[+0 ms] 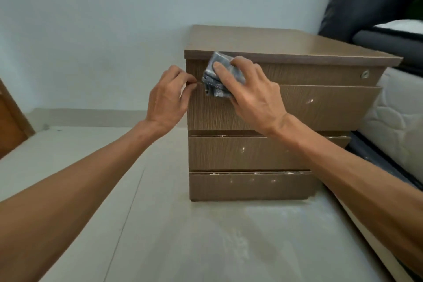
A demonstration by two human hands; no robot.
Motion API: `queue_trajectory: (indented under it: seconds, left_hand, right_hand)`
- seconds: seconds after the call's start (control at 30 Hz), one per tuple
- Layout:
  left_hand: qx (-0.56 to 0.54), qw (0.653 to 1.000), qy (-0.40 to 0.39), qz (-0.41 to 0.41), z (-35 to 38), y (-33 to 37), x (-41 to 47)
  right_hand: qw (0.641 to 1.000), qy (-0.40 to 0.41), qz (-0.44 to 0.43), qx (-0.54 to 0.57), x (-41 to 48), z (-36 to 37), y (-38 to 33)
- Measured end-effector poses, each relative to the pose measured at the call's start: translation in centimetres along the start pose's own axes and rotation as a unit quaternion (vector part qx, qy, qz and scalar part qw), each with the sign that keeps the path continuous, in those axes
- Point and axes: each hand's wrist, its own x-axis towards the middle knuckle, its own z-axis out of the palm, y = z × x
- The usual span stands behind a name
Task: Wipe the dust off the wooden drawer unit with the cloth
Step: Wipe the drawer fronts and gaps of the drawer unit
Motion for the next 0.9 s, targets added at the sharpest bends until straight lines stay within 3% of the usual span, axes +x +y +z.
queue_trajectory:
  seconds: [0.13, 0.33, 0.57, 0.9]
  left_hand:
    - [-0.022, 0.998, 0.041, -0.038, 0.2, 0.8, -0.4]
    - [0.014, 0.997, -0.014, -0.074, -0.7, 1.5, 0.2]
    - [0.039, 0.997, -0.007, -0.067, -0.3, 1.8, -0.1]
    - [0.149, 0.988, -0.008, 0.044, 1.0, 3.3, -0.4]
  right_hand:
    - [0.998, 0.027, -0.047, -0.04, -0.5, 1.1, -2.1]
    - [0.997, -0.041, -0.05, -0.038, 0.3, 2.9, -2.7]
    - [0.994, -0.029, -0.064, -0.089, -1.2, 5.3, -1.8]
    - [0.982, -0.017, -0.116, -0.151, -4.5, 6.7, 1.3]
